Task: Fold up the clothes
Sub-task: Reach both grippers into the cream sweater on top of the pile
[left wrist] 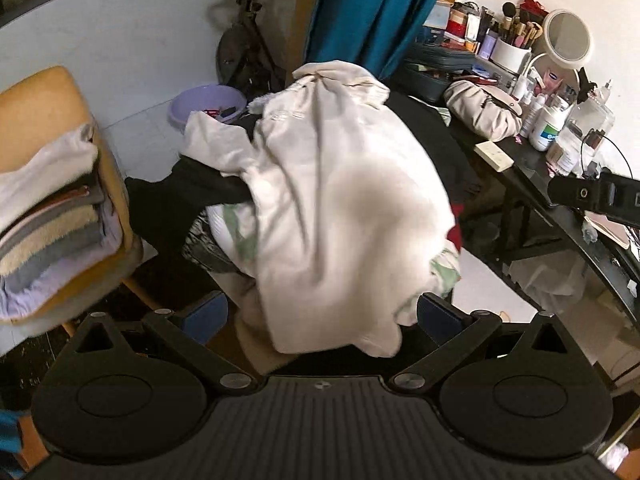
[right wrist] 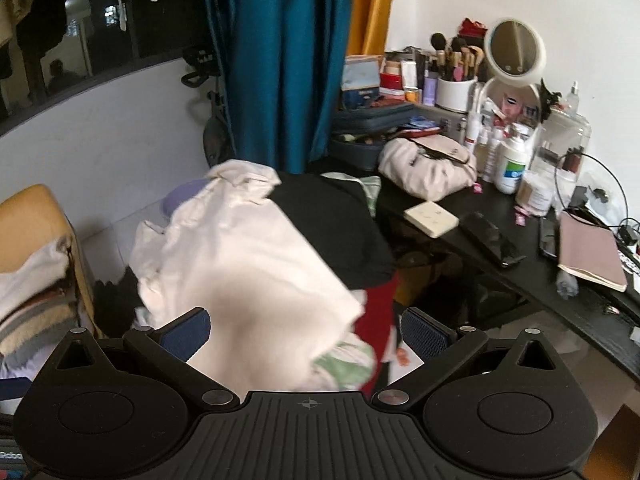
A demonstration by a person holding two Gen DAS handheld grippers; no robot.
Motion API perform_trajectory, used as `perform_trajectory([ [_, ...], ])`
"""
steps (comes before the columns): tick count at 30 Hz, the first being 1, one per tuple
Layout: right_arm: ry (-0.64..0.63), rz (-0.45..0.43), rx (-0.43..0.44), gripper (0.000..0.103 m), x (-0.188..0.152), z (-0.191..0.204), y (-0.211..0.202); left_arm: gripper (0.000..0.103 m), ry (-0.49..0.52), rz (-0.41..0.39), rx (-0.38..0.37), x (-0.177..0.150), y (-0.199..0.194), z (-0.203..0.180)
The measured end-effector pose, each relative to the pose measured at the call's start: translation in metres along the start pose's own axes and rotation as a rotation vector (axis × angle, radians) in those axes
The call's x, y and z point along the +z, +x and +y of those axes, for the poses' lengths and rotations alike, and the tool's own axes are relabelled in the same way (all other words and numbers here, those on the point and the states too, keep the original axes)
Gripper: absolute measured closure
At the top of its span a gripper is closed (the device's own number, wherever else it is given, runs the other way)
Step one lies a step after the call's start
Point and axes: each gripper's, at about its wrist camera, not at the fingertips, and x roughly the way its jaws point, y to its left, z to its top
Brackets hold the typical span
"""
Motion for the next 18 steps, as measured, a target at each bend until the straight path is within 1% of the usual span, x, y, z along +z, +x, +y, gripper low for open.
perform_trajectory([
  [3,0.065,-0.008,-0.012,0.001,0.009,0.026,0.002,0.000,0.046,0.007,-0.030,0.014,0.004,0.021],
  [6,0.120,-0.017,-0.054,0.001,0.008,0.035,0.001,0.000,0.101,0.024,-0.055,0.026,0.014,0.033],
  [9,0.162,-0.012,-0.113,0.001,0.005,0.036,0.003,0.000,0.129,0.041,-0.095,0.035,0.024,0.040],
  [12,0.189,-0.018,-0.161,0.002,0.006,0.033,0.006,0.000,0.157,0.051,-0.127,0.046,0.037,0.040],
  [16,0.210,-0.037,-0.192,0.002,0.012,0.027,0.010,0.000,0.187,0.071,-0.165,0.060,0.057,0.033],
  [18,0.214,-0.046,-0.201,0.002,0.018,0.024,0.016,0.000,0.203,0.080,-0.171,0.070,0.069,0.030],
])
